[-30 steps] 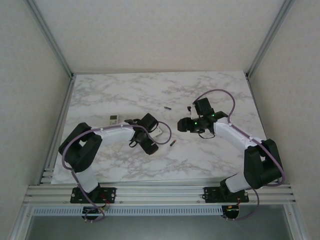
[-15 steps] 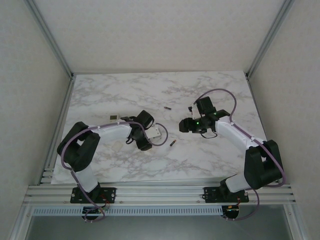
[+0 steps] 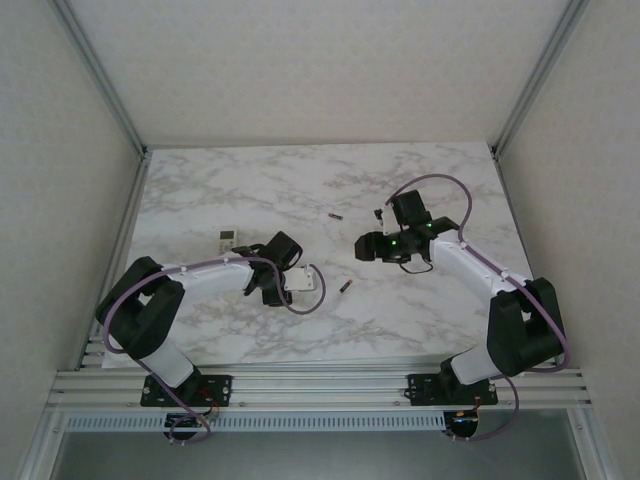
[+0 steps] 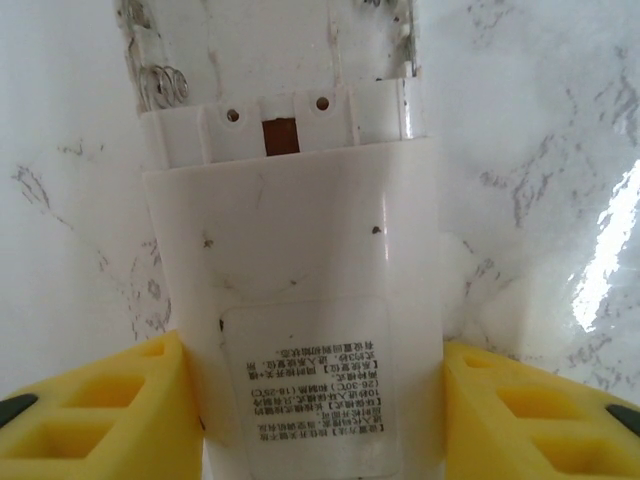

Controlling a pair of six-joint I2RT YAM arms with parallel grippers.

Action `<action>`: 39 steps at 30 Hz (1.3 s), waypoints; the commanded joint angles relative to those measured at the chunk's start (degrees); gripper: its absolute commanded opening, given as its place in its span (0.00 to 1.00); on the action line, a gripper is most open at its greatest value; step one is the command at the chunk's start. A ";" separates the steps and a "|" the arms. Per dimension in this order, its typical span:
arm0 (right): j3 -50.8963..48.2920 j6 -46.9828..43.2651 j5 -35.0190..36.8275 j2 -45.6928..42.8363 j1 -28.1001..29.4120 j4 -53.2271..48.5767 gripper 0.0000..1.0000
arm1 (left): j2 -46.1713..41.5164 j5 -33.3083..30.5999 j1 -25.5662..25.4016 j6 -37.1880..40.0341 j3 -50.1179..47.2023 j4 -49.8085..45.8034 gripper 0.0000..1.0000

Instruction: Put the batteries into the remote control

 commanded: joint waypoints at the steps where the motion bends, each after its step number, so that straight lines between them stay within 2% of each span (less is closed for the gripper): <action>1: 0.50 7.64 6.01 -2.84 1.52 -0.01 0.67 | 2.22 -4.99 -0.93 1.42 -2.29 0.02 0.47; 3: 0.10 7.22 7.88 -3.98 2.31 -0.90 0.67 | 0.51 -5.49 -1.23 1.02 -2.53 0.90 0.51; 5: -0.78 4.92 9.05 -5.13 2.50 -0.17 0.67 | -2.20 -5.97 -1.60 0.49 -3.20 2.26 0.61; 6: -1.40 1.71 9.51 -5.85 2.50 1.29 0.67 | -3.78 -6.07 -1.79 0.40 -3.55 2.71 0.67; 9: -2.25 -10.64 10.40 -6.94 2.57 6.49 0.68 | -8.44 -5.67 -2.75 -0.84 -3.79 3.03 0.69; 11: -5.13 -24.59 5.91 -8.23 3.03 12.58 0.67 | -12.81 -4.75 -3.36 -1.93 -4.07 3.69 0.72; 13: -8.16 -40.80 0.78 -9.36 3.63 16.01 0.65 | -17.79 -3.86 -3.49 -2.94 -5.30 6.01 0.91; 16: -8.56 -66.22 -6.48 -8.55 4.36 9.75 0.64 | -24.94 -2.21 -3.55 -6.55 -5.41 7.71 0.97; 18: -8.51 -85.04 -7.97 -6.99 5.21 2.32 0.64 | -30.34 -1.37 -3.42 -13.83 -4.85 9.45 0.99; 20: -7.72 -92.64 -6.35 -4.36 5.67 0.39 0.63 | -35.74 -0.94 -2.57 -24.24 -5.46 13.58 1.00; 22: -7.28 -97.25 -5.86 -2.11 6.30 0.54 0.63 | -40.86 -4.73 -1.71 -38.48 -7.21 18.88 1.00; 24: -7.12 -100.17 -5.65 0.24 7.29 2.29 0.62 | -44.99 -11.25 -1.06 -52.94 -8.84 21.29 1.00; 28: -4.20 -103.32 -3.96 5.44 8.71 0.32 0.56 | -49.81 -11.63 -0.68 -67.82 -11.34 18.95 1.00; 33: -2.54 -103.97 -2.79 10.44 10.03 2.45 0.52 | -53.30 -12.99 -0.24 -77.29 -15.43 17.29 1.00; 39: -0.70 -104.74 -0.77 14.85 10.18 3.89 0.46 | -52.61 -12.40 0.34 -77.61 -17.06 15.42 0.99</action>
